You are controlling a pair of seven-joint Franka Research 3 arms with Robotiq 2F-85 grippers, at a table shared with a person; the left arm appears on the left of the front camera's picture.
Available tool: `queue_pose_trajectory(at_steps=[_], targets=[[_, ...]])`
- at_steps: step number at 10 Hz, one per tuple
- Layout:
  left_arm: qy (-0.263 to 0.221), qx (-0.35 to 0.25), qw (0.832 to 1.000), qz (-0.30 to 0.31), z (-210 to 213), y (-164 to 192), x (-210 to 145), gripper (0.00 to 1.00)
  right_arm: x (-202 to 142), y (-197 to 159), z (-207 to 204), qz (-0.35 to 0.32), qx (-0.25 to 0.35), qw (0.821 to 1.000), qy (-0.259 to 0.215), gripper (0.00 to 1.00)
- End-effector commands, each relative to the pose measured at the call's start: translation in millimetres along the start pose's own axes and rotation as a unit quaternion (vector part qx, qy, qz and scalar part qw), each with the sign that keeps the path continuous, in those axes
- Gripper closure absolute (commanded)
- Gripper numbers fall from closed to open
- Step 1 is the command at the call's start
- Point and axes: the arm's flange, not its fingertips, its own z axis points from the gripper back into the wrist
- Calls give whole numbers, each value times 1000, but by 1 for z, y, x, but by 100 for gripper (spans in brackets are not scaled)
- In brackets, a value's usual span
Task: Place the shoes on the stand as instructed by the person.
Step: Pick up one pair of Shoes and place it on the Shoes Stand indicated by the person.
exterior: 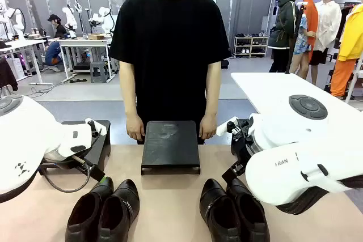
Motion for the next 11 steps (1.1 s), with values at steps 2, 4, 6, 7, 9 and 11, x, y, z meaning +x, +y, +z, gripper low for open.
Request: queue_pose_trajectory(at_steps=[2, 4, 6, 7, 9, 11], targets=[[0, 0, 1000, 0, 0, 0, 0, 0, 0, 0, 0, 0, 0, 1000, 0, 0], [0, 0, 1000, 0, 0, 0, 0, 0, 0, 0, 0, 0, 0, 1000, 0, 0], [0, 0, 1000, 0, 0, 0, 0, 0, 0, 0, 0, 0, 0, 1000, 0, 0], [0, 0, 1000, 0, 0, 0, 0, 0, 0, 0, 0, 0, 0, 1000, 0, 0], [0, 0, 1000, 0, 0, 0, 0, 0, 0, 0, 0, 0, 0, 1000, 0, 0], [0, 0, 1000, 0, 0, 0, 0, 0, 0, 0, 0, 0, 0, 1000, 0, 0]])
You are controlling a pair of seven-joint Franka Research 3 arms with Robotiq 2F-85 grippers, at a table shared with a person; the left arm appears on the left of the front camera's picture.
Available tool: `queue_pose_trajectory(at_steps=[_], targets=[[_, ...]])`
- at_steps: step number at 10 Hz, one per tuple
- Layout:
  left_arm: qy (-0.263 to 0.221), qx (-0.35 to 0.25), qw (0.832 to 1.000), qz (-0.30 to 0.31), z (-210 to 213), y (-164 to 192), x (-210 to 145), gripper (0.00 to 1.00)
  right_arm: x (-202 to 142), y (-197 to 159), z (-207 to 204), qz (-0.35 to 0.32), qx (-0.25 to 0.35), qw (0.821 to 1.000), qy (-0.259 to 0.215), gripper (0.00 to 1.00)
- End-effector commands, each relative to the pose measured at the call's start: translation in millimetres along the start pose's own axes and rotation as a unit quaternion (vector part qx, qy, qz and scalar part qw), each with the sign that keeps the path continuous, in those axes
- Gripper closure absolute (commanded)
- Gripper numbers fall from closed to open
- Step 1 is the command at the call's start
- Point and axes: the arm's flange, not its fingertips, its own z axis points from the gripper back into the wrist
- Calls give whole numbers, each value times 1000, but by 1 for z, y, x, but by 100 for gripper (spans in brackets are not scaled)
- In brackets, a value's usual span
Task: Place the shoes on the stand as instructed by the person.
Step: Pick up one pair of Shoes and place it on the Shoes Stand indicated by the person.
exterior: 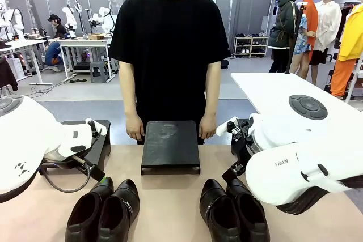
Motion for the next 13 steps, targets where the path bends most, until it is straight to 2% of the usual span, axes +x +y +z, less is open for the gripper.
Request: queue_pose_trajectory(at_steps=[1, 5, 7, 8, 10, 12, 13], targets=[[0, 0, 1000, 0, 0, 0, 0, 0, 0, 0, 0, -1, 0, 1000, 0, 0], [0, 0, 1000, 0, 0, 0, 0, 0, 0, 0, 0, 0, 0, 1000, 0, 0], [-21, 13, 1000, 9, 32, 17, 25, 0, 18, -21, 35, -11, 0, 1000, -20, 0], [-25, -3, 999, 20, 47, 24, 31, 0, 24, -32, 51, -27, 7, 999, -23, 0], [-34, -67, 996, 43, 78, 38, 38, 0, 32, -51, 78, -47, 60, 997, -32, 0], [-52, -173, 980, 78, 108, 64, 34, 0, 28, -83, 101, -96, 136, 986, -12, 0], [-62, -210, 972, 90, 121, 81, 25, 0, 20, -102, 114, -121, 178, 976, -22, 0]])
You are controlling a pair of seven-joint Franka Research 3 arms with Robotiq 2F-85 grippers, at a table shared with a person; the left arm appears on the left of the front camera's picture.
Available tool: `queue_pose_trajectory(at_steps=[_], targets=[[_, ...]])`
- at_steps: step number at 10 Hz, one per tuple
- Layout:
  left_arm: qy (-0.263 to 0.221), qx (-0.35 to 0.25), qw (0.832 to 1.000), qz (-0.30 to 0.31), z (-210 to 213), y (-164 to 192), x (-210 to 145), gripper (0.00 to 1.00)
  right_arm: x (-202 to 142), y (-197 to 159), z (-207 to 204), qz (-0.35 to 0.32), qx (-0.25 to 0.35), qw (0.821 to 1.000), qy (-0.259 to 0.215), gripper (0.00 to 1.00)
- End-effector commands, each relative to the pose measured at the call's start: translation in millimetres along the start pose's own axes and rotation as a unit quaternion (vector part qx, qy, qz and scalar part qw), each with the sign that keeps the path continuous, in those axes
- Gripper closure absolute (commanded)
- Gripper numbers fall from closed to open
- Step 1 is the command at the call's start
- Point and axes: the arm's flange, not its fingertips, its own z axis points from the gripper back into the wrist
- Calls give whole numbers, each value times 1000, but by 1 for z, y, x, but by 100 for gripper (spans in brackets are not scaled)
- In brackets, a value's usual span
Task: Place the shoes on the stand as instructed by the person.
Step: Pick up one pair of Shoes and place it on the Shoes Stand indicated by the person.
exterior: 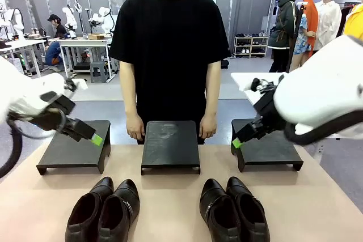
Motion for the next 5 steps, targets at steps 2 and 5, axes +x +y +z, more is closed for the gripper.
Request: queue_pose_trajectory(at_steps=[2, 5], targets=[[-33, -168, 984, 52, 57, 60, -24, 0, -23, -68, 46, -45, 184, 982, 10, 0], [-118, -192, 965, 135, 104, 111, -75, 0, -78, -133, 86, -112, 281, 951, -66, 0]])
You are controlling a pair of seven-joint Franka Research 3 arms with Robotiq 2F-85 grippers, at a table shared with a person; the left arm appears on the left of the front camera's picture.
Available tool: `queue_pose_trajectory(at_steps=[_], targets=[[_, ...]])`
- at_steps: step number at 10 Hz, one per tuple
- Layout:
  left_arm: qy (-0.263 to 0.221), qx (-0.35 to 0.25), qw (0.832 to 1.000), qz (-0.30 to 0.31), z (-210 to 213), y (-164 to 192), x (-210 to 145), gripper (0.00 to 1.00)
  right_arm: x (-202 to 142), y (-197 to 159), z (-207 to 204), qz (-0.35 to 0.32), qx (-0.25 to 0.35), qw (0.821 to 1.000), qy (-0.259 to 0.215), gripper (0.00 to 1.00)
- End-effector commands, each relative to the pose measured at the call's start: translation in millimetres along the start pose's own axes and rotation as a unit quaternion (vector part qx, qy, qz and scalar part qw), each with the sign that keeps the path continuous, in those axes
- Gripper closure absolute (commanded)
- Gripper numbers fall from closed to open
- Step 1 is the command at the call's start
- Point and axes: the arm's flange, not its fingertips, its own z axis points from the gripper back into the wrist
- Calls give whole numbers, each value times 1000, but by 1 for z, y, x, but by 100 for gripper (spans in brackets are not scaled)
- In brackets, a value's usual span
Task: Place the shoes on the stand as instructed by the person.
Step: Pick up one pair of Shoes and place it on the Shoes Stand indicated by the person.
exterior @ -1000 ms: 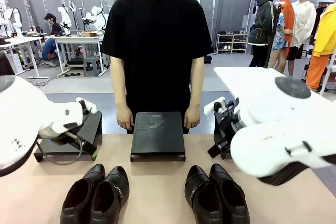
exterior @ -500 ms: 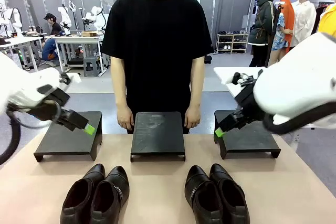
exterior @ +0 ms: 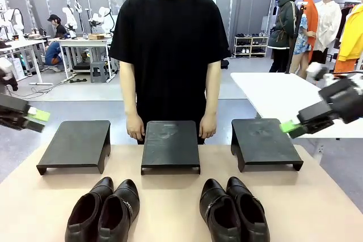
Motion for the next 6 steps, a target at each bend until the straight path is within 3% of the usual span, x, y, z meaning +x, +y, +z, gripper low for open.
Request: queue_pose_trajectory(at_steps=[1, 2, 6], targets=[[-40, -26, 998, 33, 35, 17, -24, 0, -26, -34, 39, -67, 47, 995, -55, 0], [-65, -43, 996, 50, 67, 23, -46, 0, -53, -50, 66, -103, 61, 988, -100, 0], [-214, -64, 967, 120, 159, 37, -124, 0, -147, -71, 127, -143, 62, 962, -224, 0]])
